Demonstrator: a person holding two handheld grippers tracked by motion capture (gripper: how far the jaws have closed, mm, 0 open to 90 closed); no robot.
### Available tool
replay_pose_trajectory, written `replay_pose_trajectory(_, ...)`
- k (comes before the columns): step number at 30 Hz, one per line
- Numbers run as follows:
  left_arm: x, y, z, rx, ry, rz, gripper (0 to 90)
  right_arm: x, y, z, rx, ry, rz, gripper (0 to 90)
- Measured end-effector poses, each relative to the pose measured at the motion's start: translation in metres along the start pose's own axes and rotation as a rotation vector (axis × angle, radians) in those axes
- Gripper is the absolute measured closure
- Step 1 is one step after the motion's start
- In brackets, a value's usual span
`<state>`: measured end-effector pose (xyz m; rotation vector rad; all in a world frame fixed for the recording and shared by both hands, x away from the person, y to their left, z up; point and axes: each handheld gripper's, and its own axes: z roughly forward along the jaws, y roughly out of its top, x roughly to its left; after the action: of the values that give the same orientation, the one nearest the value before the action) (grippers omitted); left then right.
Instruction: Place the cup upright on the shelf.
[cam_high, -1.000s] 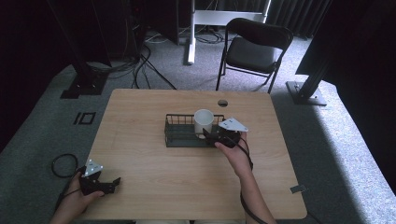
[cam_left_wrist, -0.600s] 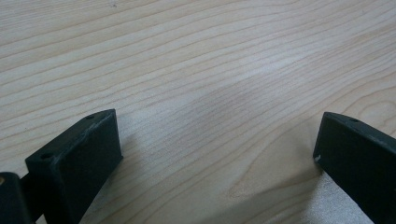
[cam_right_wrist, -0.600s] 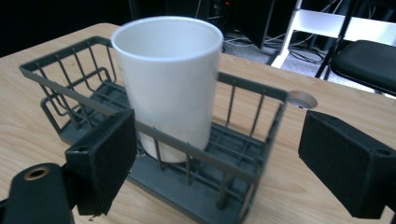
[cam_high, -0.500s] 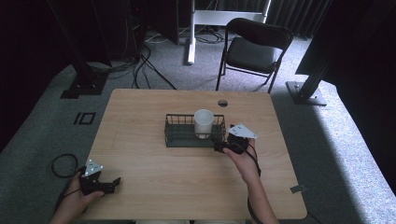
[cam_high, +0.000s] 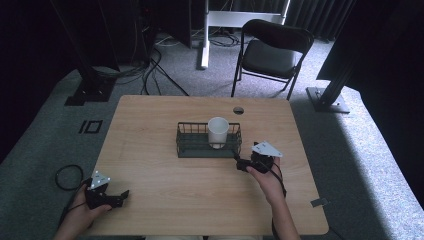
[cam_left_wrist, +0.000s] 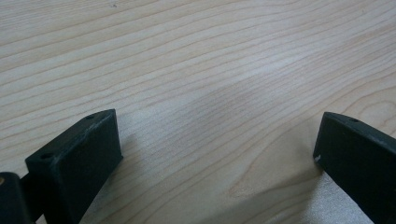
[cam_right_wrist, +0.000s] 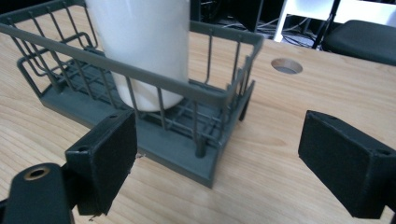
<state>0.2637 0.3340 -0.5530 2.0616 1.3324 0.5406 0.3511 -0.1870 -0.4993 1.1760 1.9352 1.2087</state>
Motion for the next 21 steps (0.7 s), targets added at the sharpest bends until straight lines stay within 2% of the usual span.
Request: replay_pose_trajectory(21, 0.0, 0.0, 0.0, 0.002, 0.0, 0.002, 1.2, -0.022, -0.03, -0.011, 0.063, -0.045, 0.009, 11.6)
